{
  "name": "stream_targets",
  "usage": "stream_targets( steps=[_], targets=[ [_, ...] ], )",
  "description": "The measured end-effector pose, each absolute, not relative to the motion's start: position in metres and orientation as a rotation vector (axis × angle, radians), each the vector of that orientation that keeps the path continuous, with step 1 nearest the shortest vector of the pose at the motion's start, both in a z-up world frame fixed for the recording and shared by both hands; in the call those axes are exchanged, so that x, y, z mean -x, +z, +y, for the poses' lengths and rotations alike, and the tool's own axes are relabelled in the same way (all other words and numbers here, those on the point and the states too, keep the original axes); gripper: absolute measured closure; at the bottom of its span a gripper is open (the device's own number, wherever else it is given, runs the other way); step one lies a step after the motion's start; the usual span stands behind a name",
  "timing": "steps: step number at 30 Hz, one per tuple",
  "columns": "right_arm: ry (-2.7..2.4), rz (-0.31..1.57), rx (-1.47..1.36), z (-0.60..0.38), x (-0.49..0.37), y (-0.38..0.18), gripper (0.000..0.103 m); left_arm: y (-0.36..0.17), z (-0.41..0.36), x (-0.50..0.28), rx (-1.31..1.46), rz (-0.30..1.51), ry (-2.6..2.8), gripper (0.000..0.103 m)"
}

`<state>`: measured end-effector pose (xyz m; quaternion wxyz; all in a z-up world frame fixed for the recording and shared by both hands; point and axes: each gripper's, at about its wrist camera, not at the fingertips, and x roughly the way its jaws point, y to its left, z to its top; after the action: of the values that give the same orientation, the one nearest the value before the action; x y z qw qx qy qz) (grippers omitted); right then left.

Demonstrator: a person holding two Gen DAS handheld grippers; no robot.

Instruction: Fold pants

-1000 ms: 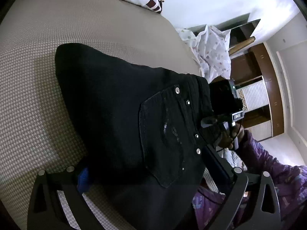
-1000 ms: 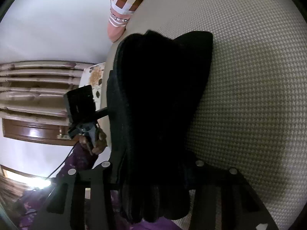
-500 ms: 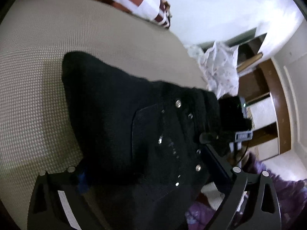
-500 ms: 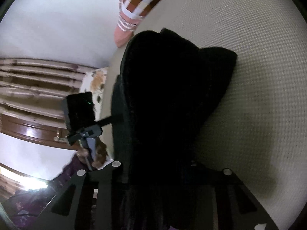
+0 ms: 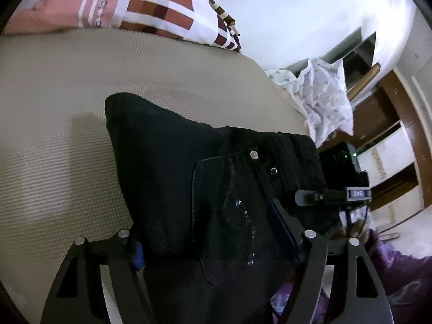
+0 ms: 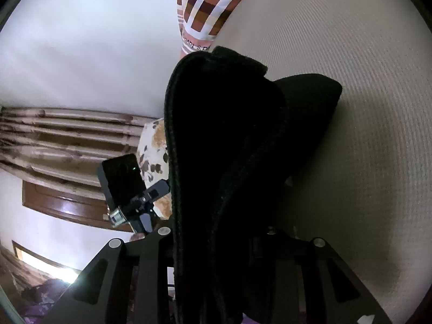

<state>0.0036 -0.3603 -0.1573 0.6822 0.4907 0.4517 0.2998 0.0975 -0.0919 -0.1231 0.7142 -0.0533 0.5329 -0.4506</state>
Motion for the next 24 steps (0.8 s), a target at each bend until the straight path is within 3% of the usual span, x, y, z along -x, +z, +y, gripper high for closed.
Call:
stream_targets(
  steps=[24],
  targets=[
    [0.746,0.997,-1.077,-0.292,-0.016,-0.123,0.073,-0.085,-0.030,-0.069,-0.017,1.020,-0.850,0.033]
  ],
)
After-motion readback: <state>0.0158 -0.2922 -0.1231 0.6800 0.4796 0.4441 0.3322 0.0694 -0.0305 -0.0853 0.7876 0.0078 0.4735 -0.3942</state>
